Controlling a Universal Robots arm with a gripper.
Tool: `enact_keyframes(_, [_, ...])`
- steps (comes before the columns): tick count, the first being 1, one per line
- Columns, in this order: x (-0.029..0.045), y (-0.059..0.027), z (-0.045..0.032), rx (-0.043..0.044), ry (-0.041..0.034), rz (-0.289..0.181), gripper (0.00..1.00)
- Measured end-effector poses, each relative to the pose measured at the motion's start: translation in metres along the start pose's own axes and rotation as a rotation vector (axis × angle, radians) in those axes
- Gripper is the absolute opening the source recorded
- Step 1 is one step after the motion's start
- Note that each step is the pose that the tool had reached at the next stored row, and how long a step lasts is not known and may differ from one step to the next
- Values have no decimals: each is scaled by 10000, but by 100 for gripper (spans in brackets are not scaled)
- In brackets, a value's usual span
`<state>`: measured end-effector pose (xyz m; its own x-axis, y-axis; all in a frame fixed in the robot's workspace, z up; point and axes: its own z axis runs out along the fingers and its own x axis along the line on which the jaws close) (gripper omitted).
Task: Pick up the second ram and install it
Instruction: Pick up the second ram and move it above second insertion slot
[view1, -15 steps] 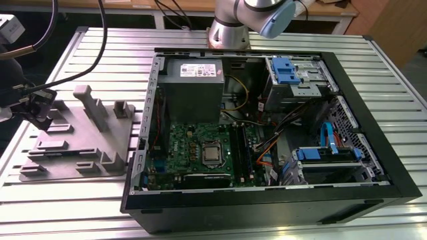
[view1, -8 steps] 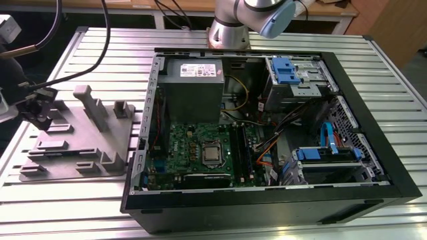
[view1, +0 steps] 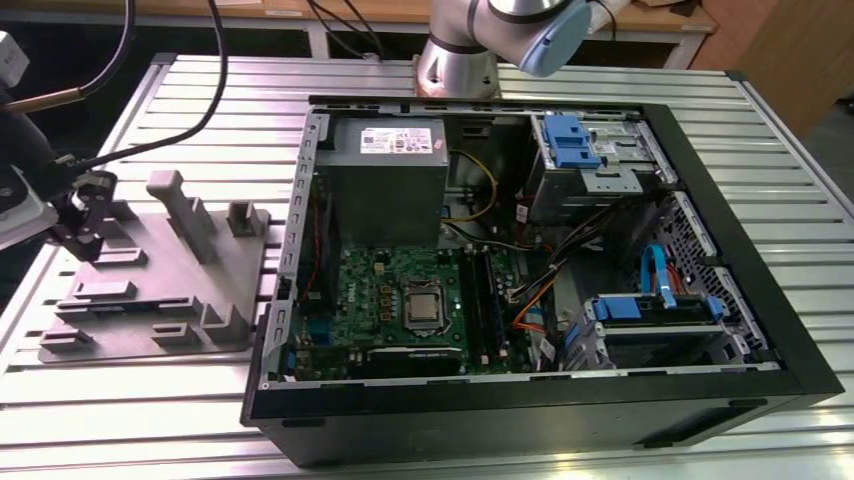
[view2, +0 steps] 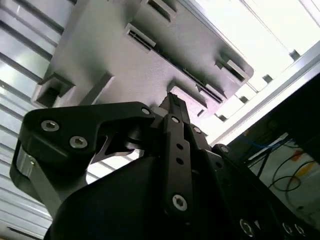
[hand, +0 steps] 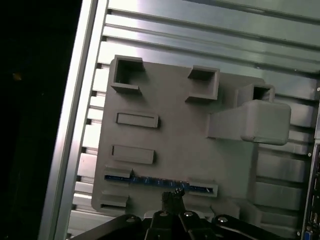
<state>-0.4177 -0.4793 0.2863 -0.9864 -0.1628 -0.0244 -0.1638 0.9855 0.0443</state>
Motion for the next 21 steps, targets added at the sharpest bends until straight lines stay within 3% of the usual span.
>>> enact_keyframes(21, [2, -3, 73, -93, 169, -3805, 10])
